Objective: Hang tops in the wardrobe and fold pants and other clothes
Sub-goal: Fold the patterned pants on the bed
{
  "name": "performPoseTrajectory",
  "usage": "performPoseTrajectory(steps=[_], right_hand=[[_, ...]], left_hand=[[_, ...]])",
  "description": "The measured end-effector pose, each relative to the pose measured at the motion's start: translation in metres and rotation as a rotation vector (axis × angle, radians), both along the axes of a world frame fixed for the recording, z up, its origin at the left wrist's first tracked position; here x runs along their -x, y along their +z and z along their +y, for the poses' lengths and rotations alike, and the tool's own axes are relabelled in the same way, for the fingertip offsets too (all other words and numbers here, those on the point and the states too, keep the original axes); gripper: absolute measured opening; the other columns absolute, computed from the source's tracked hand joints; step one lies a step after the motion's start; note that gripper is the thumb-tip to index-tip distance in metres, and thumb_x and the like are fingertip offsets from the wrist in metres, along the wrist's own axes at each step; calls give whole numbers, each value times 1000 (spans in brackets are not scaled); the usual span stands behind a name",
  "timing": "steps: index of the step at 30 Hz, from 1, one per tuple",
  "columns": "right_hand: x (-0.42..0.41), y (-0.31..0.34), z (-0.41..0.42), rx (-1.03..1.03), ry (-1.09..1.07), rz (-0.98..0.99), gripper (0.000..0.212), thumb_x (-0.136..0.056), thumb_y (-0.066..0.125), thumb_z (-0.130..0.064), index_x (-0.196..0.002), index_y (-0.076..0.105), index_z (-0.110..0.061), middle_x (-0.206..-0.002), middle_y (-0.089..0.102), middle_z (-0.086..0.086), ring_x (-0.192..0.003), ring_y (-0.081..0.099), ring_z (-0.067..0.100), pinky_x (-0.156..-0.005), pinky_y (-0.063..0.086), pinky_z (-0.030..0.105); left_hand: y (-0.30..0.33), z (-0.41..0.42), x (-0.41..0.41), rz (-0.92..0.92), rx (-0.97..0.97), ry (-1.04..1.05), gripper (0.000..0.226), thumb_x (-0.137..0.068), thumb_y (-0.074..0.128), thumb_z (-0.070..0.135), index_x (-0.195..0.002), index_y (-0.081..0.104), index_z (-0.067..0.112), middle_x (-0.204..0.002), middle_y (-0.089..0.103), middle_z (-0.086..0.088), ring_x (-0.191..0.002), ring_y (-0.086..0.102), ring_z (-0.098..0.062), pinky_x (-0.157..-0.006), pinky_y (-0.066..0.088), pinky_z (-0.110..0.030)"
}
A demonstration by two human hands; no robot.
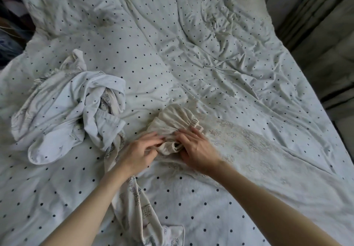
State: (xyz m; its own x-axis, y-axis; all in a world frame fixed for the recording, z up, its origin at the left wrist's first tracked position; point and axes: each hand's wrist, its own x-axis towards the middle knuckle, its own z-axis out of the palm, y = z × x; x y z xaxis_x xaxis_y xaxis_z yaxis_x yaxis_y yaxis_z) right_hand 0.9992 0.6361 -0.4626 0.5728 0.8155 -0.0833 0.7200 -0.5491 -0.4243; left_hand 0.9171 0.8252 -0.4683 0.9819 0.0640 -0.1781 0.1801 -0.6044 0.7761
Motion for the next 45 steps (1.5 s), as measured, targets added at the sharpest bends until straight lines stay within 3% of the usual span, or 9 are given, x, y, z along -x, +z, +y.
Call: performPoseTrajectory(steps=[3, 9, 17, 26, 29, 31, 36, 41, 45], right_hand=[[6, -9, -7, 8, 0, -11, 46, -95, 49, -31, -139, 45, -17, -148, 38, 1, -142, 27, 18, -119, 6, 36], [10, -3, -16, 187, 52, 68, 58, -96, 8, -50, -150, 13, -27, -154, -4, -11, -144, -11, 7, -117, -14, 34], [25, -3, -22, 257, -26, 21, 57, -101, 22, -45, -151, 4, -26, -150, -18, -12, -145, -11, 13, -118, -9, 42], [31, 51, -94, -575, -735, 940, 38, -101, 40, -29, -136, 48, -17, -139, 49, -1, -121, 54, 15, -101, 43, 30], [30, 52, -127, -854, -963, 1283, 35, -101, 34, -37, -117, 57, -16, -118, 64, 3, -100, 66, 21, -87, 53, 38], [27, 52, -145, -862, -984, 1323, 39, -102, 33, -37, -115, 60, -12, -111, 68, 10, -93, 67, 21, -81, 54, 37], [22, 46, -147, -683, -1061, 949, 55, -98, 49, -19, -148, 26, -14, -151, 33, 9, -132, 42, 25, -109, 36, 44], [52, 37, -136, -315, -625, 4, 42, -95, 48, -25, -135, 50, -11, -147, 38, 14, -139, 30, 31, -114, 23, 42], [54, 16, -129, -52, -289, -138, 51, -86, 56, -43, -132, 54, -21, -145, 43, 12, -134, 39, 36, -108, 31, 55]], left_hand=[[3, 7, -20, -4, 200, 352, 28, -92, 47, 21, -115, 62, 26, -121, 57, 16, -107, 50, 15, -88, 41, -9], [-11, 22, -50, 539, 138, 341, 34, -91, 59, 34, -96, 68, 2, -95, 68, -12, -84, 61, -22, -68, 42, -28], [39, 15, -46, 290, 225, 422, 9, -80, 70, 5, -79, 66, -3, -66, 65, -4, -57, 58, -11, -54, 42, -18], [103, -109, -46, -71, -147, 191, 14, -81, 66, 12, -93, 73, 12, -85, 72, -4, -69, 63, -17, -66, 50, -27], [75, -165, -37, 22, -173, 6, 20, -88, 60, 19, -105, 68, 11, -97, 70, -5, -69, 59, -7, -60, 42, -8], [62, -192, -29, 119, -155, -108, 32, -90, 59, 24, -121, 60, 17, -111, 66, -2, -92, 63, -16, -79, 51, -24], [64, -155, -33, -16, -45, 293, 30, -92, 54, 5, -120, 62, 10, -112, 66, -4, -92, 61, -15, -79, 45, -16], [60, -114, -45, 412, 379, 528, 33, -101, 38, 11, -130, 51, 3, -132, 55, -13, -116, 53, -22, -88, 40, -28], [59, -101, -61, 638, 707, 600, 37, -101, 34, 13, -137, 43, 8, -139, 49, -8, -117, 48, -21, -78, 44, -31]])
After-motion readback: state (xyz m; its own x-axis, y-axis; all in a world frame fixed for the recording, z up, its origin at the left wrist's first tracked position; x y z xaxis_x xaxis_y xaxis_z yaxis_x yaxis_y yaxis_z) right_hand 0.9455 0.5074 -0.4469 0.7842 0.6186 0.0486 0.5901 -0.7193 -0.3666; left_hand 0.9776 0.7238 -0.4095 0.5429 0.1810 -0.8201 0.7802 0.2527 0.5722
